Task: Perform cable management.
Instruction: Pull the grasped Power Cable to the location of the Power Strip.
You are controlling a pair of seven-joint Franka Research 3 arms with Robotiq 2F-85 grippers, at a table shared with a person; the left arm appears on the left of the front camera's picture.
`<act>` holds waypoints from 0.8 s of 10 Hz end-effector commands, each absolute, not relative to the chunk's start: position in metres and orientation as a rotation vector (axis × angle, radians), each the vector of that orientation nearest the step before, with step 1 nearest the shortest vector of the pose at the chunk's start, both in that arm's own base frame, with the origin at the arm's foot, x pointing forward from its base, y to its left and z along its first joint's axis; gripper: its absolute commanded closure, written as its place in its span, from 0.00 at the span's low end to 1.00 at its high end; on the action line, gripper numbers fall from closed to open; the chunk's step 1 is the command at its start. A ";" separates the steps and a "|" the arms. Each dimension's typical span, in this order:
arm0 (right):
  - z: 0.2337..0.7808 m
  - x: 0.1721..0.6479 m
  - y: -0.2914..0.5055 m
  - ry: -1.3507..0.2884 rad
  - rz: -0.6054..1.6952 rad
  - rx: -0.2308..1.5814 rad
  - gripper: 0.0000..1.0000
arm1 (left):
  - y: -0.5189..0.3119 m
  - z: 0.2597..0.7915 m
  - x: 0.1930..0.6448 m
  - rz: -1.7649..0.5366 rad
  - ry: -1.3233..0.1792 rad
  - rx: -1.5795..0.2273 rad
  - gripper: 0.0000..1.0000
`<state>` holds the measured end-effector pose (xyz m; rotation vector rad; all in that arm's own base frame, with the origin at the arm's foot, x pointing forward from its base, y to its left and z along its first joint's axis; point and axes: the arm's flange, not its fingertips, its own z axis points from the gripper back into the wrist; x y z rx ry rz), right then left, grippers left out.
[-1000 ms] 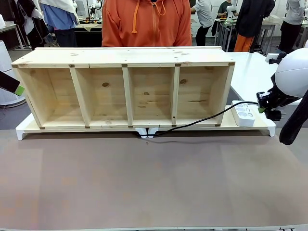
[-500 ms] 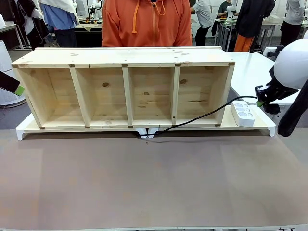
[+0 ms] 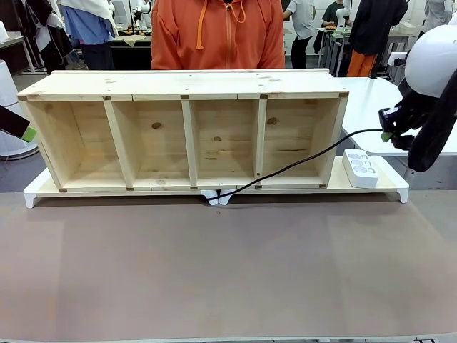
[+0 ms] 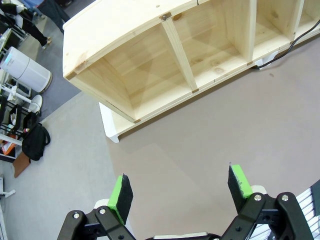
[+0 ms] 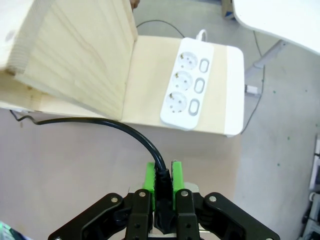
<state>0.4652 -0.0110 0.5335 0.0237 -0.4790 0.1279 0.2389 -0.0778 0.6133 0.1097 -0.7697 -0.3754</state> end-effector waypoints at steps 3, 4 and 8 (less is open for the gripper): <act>0.558 0.511 -0.027 -0.506 0.185 0.004 0.84 | -0.078 0.613 0.240 -0.371 -0.773 0.109 0.00; 0.559 0.521 -0.025 -0.509 0.189 -0.003 0.84 | -0.078 0.613 0.240 -0.371 -0.773 0.109 0.00; 0.543 0.553 -0.024 -0.484 0.175 -0.007 0.84 | -0.078 0.613 0.240 -0.371 -0.773 0.109 0.00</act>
